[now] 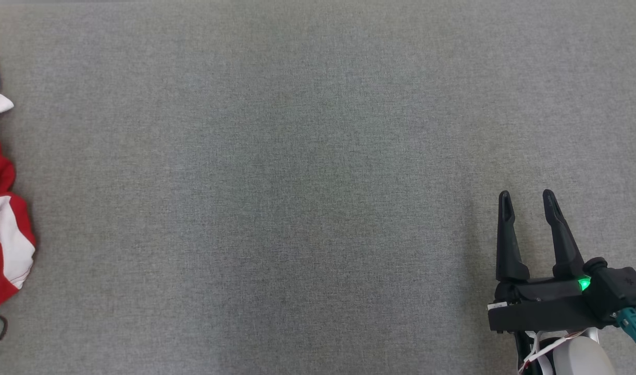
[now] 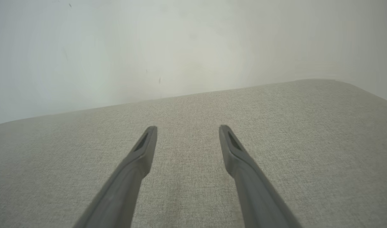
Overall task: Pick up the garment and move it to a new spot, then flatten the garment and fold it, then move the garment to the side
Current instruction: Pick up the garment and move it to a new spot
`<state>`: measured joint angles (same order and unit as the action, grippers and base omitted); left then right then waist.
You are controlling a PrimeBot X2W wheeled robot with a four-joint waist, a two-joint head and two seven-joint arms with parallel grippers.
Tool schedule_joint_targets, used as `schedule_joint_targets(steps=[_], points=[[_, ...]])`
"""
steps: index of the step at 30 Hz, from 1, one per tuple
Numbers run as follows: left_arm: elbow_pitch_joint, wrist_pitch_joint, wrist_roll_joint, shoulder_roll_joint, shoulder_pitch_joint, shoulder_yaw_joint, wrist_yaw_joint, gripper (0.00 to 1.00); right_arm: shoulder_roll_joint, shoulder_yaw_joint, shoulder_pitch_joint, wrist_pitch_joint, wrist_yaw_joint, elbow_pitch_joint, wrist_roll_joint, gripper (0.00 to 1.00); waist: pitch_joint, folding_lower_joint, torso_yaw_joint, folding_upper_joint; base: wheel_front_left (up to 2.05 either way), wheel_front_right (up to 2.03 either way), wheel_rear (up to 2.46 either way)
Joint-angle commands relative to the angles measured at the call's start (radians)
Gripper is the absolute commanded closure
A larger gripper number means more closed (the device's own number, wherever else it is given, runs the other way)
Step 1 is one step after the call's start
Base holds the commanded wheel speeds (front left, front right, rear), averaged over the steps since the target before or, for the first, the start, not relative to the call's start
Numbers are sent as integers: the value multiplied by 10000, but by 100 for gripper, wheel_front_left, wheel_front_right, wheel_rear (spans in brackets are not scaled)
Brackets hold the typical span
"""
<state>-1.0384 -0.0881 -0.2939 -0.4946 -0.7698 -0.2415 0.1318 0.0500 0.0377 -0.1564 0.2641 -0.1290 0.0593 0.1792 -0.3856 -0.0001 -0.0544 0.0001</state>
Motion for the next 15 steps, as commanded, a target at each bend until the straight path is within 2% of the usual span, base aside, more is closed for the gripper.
schedule_joint_targets(steps=[1, 2, 3, 9, 15], points=[[-105, -106, -58, -88, -117, 47, -27, 61, 7, 6, -4, 9, -34, 13, -41, 0, 29, 1, 9, -1, 0, 0, 0], [-147, -227, -67, -106, -140, 144, -27, 89, 5, 1, 18, 9, -34, 12, -45, 0, 54, 1, 14, -1, 0, 0, 0], [-170, -420, -76, -166, -194, 215, -27, 100, 7, 9, 47, 9, -34, 14, -46, 0, 84, 1, 25, -1, 0, 0, 0], [-187, -1407, -181, -421, -569, 427, -26, 100, 7, 11, 185, 9, -34, 52, -35, 0, 376, 1, 140, -1, 0, 0, 0], [1030, -1773, -267, -817, -990, 668, -26, 100, 7, -19, 375, 9, -34, 133, 59, 0, 809, 1, 298, -1, 0, 0, 0]])
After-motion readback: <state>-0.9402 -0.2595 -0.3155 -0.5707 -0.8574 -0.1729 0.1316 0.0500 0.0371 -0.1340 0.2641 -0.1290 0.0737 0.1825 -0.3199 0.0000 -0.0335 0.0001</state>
